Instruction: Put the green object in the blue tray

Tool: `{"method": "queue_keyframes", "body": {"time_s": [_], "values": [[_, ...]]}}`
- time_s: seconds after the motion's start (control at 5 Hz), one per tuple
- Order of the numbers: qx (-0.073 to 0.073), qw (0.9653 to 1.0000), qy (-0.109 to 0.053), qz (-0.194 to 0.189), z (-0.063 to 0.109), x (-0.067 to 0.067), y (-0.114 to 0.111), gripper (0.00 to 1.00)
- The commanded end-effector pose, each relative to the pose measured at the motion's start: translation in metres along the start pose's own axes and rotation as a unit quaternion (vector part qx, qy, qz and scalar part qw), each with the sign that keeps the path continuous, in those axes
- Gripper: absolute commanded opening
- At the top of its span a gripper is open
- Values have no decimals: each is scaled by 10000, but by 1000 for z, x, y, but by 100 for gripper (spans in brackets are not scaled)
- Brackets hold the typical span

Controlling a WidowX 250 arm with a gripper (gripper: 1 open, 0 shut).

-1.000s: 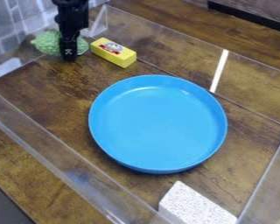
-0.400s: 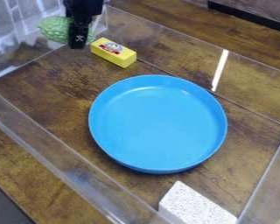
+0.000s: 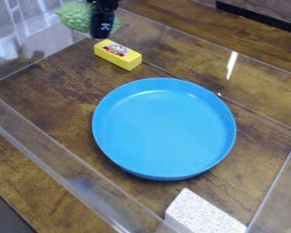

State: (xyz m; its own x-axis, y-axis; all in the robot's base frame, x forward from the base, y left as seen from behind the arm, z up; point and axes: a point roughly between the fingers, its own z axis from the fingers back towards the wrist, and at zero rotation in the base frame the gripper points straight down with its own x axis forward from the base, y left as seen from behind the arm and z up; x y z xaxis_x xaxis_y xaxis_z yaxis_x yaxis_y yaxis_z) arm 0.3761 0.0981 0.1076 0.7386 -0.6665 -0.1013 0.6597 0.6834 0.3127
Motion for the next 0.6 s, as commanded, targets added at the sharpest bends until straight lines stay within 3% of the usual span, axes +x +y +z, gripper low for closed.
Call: {"method": "queue_keyframes", "body": {"time_s": [0.0,0.2,0.4], "values": [[313,9986,-405,122,44,15,-6,0],[254,9984,-474,164,52,22,-25,0],[201,9987,-430,194,59,24,-32,0]]}}
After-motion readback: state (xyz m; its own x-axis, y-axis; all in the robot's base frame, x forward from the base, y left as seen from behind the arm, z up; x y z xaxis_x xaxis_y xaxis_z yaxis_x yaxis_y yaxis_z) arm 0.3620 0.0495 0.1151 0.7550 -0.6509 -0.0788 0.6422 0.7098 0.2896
